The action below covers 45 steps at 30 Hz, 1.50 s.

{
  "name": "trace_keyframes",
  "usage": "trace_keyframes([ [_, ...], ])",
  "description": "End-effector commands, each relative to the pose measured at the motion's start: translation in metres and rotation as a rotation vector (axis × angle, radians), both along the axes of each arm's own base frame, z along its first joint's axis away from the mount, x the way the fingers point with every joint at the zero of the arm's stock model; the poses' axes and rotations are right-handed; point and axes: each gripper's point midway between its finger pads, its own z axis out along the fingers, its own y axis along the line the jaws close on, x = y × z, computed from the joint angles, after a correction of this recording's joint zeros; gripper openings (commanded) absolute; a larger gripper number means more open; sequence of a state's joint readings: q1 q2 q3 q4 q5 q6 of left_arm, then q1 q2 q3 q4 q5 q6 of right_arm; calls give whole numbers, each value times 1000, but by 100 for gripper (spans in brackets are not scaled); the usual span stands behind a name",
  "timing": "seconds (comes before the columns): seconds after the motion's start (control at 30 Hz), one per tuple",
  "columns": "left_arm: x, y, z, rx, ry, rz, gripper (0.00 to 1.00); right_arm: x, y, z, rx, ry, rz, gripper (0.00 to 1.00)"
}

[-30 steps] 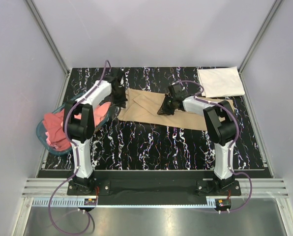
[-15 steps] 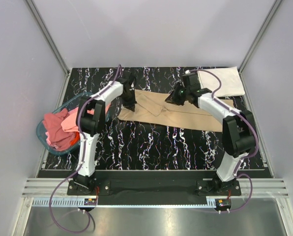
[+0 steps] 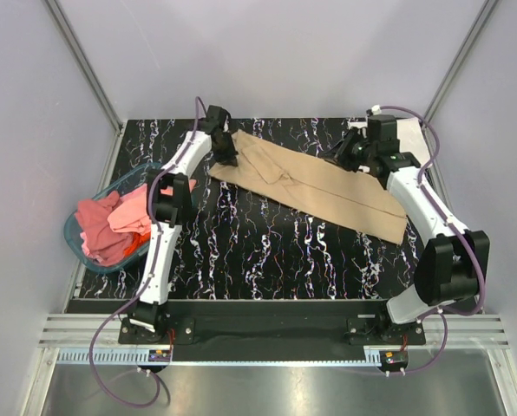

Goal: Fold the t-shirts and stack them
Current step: Fold the tshirt

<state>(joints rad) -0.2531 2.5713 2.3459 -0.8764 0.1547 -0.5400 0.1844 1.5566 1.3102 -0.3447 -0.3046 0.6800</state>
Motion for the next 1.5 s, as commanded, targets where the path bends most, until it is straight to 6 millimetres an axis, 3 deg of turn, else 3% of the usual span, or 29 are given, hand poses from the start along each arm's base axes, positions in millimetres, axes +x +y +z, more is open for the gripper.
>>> trace_keyframes([
  [0.0, 52, -10, 18, -118, -163, -17, 10, 2, -14, 23, -19, -64, -19, 21],
  [0.03, 69, -17, 31, -179, -247, -31, 10, 4, -15, 25, -23, -70, -23, 21],
  [0.1, 76, -26, 61, -267, -313, -61, 11, 7, -15, 24, -31, -71, -19, 21],
  [0.13, 78, -29, 84, -287, -367, -76, 11, 9, -17, 22, -42, -69, -28, 21],
  [0.2, 71, -41, 107, -324, -407, -122, 12, 10, -20, 18, -60, -61, -31, 21],
  [0.23, 63, -44, 128, -331, -442, -147, 13, 9, -24, 15, -77, -48, -43, 21],
  [0.33, 37, -66, 165, -335, -491, -232, 13, 3, -35, 10, -98, -28, -73, 21],
  [0.4, 18, -88, 179, -343, -501, -275, 13, -4, -41, 17, -94, -33, -86, 20],
  [0.43, 9, -95, 176, -347, -486, -286, 13, -7, -47, 17, -95, -28, -98, 20],
  [0.47, -6, -114, 191, -364, -502, -323, 13, -13, -49, 27, -93, -50, -107, 21],
  [0.53, -24, -133, 193, -381, -497, -349, 13, -23, -58, 39, -114, -77, -127, 21],
  [0.63, -59, -188, 181, -399, -456, -421, 12, -38, -66, 55, -127, -108, -147, 21],
  [0.7, -71, -210, 174, -422, -432, -434, 11, -46, -69, 64, -128, -122, -156, 21],
  [0.73, -86, -232, 161, -427, -400, -461, 11, -53, -70, 76, -122, -150, -159, 21],
  [0.8, -98, -253, 155, -438, -384, -477, 10, -62, -70, 86, -114, -169, -164, 22],
  [0.83, -110, -271, 140, -438, -356, -500, 10, -68, -71, 95, -110, -194, -163, 22],
  [0.93, -128, -298, 119, -448, -308, -521, 10, -80, -72, 109, -106, -219, -164, 22],
  [1.03, -135, -313, 100, -434, -288, -522, 10, -89, -73, 113, -109, -231, -163, 23],
  [1.17, -139, -317, 68, -419, -226, -503, 10, -95, -72, 109, -107, -224, -153, 23],
  [1.3, -146, -310, 33, -370, -168, -495, 10, -100, -72, 107, -114, -224, -147, 23],
  [1.47, -152, -304, 12, -323, -147, -495, 9, -104, -74, 104, -129, -223, -142, 23],
])
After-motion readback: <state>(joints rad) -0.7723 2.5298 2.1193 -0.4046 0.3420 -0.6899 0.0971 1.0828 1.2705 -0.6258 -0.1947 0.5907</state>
